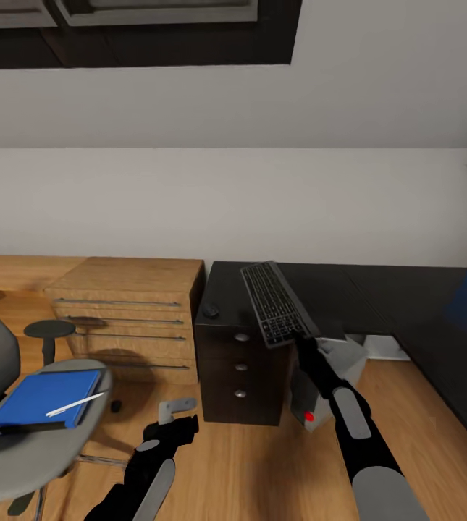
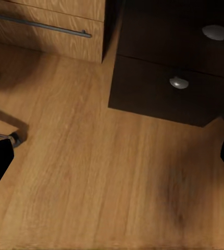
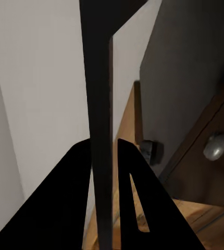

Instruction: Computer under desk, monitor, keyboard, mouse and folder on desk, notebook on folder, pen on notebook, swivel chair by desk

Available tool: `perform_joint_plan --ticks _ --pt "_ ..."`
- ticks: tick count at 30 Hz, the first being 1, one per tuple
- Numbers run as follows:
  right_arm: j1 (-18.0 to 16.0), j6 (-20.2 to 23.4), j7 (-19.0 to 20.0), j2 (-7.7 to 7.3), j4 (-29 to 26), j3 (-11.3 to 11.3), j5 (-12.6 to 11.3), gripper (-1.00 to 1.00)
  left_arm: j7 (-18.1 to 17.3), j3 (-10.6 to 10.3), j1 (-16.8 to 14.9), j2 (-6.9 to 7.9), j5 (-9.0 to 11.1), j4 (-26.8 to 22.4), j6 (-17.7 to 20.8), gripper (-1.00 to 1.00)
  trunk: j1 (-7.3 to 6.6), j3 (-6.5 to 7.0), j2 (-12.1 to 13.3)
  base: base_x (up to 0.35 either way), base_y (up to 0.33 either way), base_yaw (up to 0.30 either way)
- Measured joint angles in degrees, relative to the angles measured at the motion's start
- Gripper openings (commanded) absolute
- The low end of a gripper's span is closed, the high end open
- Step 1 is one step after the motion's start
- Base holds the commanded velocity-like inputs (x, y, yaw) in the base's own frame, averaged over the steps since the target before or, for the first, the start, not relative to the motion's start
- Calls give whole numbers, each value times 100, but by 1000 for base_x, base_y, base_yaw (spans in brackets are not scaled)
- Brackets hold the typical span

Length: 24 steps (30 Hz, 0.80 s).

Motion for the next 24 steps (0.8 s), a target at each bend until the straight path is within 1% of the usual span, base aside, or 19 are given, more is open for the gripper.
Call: perform_joint_plan --ticks 4,8,12,14,15,16,20,24 --pt "40 412 3 -14 -90 -9 5 -100 0 0 1 0 0 0 -1 100 -88 72 161 -255 -212 0" --pt "47 522 3 -24 -109 -15 3 -100 0 0 1 0 0 0 -2 100 -176 144 321 -255 -212 0" --pt "48 525 7 -17 -107 -16 -1 -100 -6 1 -1 1 6 0 -2 100 -264 216 482 -256 -211 0" --pt "48 512 10 -12 -102 -18 -49 -100 -8 1 1 5 7 0 -2 100 -307 251 562 -267 -201 0" --pt "47 505 -18 -13 -100 -23 -270 -100 -8 1 2 8 8 -1 -2 100 -329 269 602 -271 -198 0" --pt "48 504 -25 -14 -99 -18 -301 -100 -9 1 1 8 8 0 -2 100 -351 287 642 -271 -197 0" --pt "48 493 -8 -19 -98 -25 -358 -100 -9 1 1 11 11 0 -2 100 -439 359 803 -283 -180 0" --pt "48 491 -5 -31 -97 -32 -352 -100 -8 10 2 16 17 -1 -1 100 -526 431 963 -329 -42 0"
